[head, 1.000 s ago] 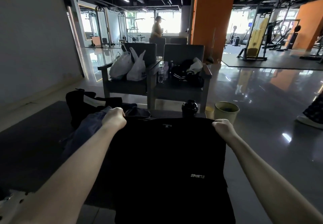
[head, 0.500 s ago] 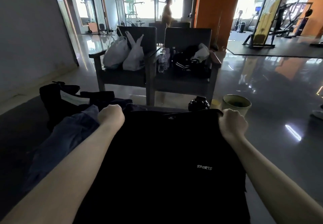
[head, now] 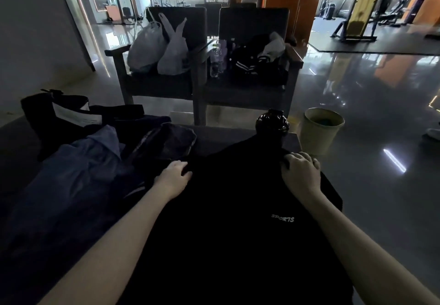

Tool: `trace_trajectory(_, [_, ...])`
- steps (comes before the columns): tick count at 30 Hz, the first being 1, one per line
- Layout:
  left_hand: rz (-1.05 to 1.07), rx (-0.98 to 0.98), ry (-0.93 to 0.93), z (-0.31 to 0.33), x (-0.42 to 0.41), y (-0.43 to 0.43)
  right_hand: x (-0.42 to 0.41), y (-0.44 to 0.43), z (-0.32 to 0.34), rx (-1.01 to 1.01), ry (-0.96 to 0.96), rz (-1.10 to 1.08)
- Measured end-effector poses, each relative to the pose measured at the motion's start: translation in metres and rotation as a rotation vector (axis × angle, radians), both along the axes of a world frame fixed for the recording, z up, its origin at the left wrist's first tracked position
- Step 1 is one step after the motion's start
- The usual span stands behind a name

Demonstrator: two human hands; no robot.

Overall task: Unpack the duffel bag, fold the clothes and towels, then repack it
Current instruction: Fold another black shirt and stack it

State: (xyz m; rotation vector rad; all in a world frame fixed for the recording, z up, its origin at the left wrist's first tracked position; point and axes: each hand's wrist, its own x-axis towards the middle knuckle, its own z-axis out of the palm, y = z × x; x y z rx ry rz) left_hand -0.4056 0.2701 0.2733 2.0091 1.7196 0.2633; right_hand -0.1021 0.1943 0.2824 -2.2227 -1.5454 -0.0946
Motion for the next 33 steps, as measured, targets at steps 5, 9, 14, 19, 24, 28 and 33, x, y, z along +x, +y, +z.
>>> trace_trajectory(5, [-0.201, -0.028, 0.386, -0.025, -0.003, -0.068, -0.028, -0.059, -0.005, -0.034, 0.025, 0.032])
trace_trajectory(9, [-0.217, 0.063, 0.353, -0.022, -0.007, -0.115, -0.055, -0.115, -0.010, -0.079, 0.089, 0.078])
trace_trajectory(14, [-0.110, 0.171, 0.222, -0.005, -0.020, -0.170, -0.078, -0.175, -0.016, -0.157, 0.197, 0.100])
trace_trajectory(19, [0.120, 0.250, 0.203, 0.008, -0.034, -0.227, -0.093, -0.230, -0.014, -0.149, 0.244, -0.016])
trace_trajectory(24, [0.388, -0.113, 0.249, 0.001, -0.045, -0.273, -0.104, -0.277, -0.012, -0.230, 0.364, -0.200])
trace_trajectory(28, [0.361, -0.146, 0.065, -0.015, -0.050, -0.285, -0.115, -0.295, -0.016, -0.302, 0.415, -0.197])
trace_trajectory(33, [0.381, -0.107, -0.116, -0.015, -0.044, -0.295, -0.122, -0.302, -0.021, -0.308, 0.446, -0.222])
